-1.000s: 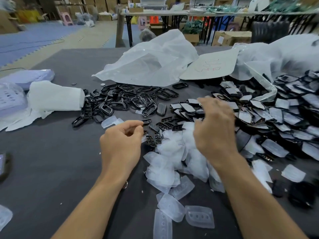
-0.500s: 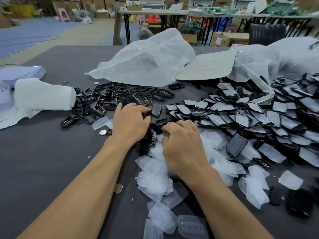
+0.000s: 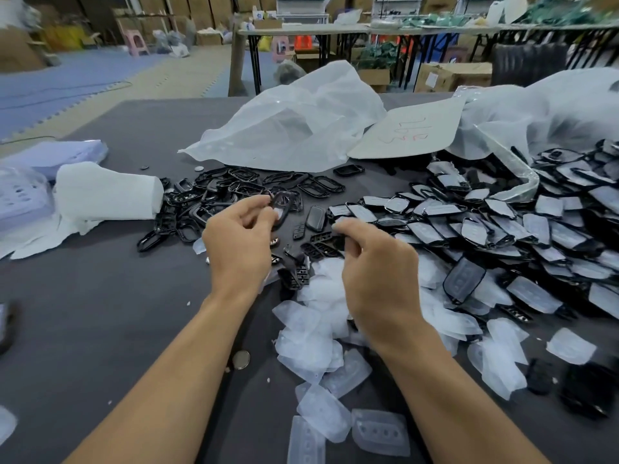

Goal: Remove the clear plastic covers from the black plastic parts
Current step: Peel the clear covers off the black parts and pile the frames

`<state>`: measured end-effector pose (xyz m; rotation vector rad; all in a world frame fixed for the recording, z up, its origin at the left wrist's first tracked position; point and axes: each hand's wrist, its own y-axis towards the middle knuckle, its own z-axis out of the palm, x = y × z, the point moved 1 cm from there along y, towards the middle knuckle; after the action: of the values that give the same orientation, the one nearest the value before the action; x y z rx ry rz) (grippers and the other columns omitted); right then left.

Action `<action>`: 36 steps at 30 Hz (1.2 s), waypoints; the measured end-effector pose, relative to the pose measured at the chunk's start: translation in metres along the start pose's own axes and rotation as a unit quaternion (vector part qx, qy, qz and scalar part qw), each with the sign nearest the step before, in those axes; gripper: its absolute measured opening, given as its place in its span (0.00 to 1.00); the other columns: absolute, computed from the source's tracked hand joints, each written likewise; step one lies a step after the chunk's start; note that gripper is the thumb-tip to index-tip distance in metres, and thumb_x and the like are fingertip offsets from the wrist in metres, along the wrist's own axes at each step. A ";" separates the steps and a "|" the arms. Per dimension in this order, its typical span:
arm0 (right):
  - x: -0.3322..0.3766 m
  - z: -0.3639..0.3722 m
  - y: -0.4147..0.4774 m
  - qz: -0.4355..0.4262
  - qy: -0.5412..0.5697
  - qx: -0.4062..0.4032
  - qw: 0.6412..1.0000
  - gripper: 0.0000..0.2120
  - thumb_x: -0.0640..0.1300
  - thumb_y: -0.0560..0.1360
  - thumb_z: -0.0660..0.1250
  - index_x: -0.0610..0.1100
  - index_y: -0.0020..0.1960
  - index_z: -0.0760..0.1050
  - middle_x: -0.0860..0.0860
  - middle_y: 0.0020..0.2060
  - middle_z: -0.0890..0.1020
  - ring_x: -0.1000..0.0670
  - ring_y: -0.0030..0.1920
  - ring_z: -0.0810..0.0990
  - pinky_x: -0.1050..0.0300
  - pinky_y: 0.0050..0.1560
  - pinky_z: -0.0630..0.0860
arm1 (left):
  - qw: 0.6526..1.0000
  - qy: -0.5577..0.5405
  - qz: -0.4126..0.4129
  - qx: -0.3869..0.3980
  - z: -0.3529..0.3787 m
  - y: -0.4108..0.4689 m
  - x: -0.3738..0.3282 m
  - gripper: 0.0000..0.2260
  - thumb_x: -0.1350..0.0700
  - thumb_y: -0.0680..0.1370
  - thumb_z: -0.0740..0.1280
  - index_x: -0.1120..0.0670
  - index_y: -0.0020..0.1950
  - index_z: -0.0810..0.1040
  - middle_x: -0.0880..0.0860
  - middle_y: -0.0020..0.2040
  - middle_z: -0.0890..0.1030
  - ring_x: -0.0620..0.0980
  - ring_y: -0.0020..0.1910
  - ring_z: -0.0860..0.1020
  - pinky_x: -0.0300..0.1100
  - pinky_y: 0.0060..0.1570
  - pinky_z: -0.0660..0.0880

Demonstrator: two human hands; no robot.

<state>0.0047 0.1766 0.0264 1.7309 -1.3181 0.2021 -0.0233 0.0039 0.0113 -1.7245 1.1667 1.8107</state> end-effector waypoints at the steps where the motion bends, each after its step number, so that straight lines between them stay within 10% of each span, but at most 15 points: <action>1: 0.001 -0.001 0.000 0.010 0.038 -0.014 0.999 0.15 0.32 0.78 0.69 0.45 0.60 0.84 0.53 0.48 0.88 0.52 0.47 0.85 0.57 0.54 0.81 | 0.997 -0.065 -0.045 0.018 -0.002 -0.003 0.000 0.08 0.63 0.77 0.74 0.52 0.54 0.86 0.47 0.41 0.88 0.45 0.43 0.87 0.39 0.41 0.84; 5: 0.003 0.002 -0.002 0.098 0.158 -0.015 0.982 0.10 0.38 0.78 0.73 0.49 0.56 0.86 0.72 0.41 0.82 0.61 0.45 0.84 0.70 0.49 0.79 | 0.975 -0.163 -0.139 0.056 -0.011 -0.016 -0.002 0.14 0.73 0.76 0.71 0.54 0.52 0.84 0.52 0.43 0.89 0.49 0.44 0.87 0.36 0.41 0.82; 14: 0.004 0.015 -0.005 0.212 0.346 0.050 0.913 0.06 0.36 0.73 0.77 0.46 0.42 0.84 0.50 0.40 0.87 0.47 0.44 0.87 0.45 0.54 0.84 | 0.969 -0.150 -0.154 0.124 -0.041 -0.058 -0.008 0.14 0.68 0.77 0.73 0.53 0.59 0.81 0.55 0.43 0.88 0.51 0.39 0.87 0.41 0.40 0.83; 26: 0.002 0.023 -0.006 0.228 0.346 0.080 0.907 0.08 0.36 0.72 0.77 0.49 0.40 0.86 0.48 0.36 0.87 0.41 0.42 0.87 0.43 0.52 0.84 | 0.952 -0.202 -0.198 0.116 -0.037 -0.047 -0.010 0.08 0.65 0.82 0.67 0.55 0.52 0.85 0.55 0.44 0.89 0.48 0.39 0.87 0.36 0.38 0.82; 36: 0.000 0.016 0.002 0.254 0.424 0.066 0.867 0.08 0.32 0.81 0.64 0.41 0.50 0.79 0.45 0.34 0.86 0.47 0.35 0.86 0.60 0.35 0.81 | 0.961 -0.179 -0.174 0.116 -0.040 -0.047 -0.012 0.09 0.66 0.82 0.67 0.56 0.51 0.86 0.54 0.43 0.89 0.49 0.38 0.87 0.36 0.38 0.81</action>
<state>-0.0030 0.1652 0.0182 1.1062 -1.0431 1.2292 0.0394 0.0041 0.0118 -1.3025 0.8270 1.6089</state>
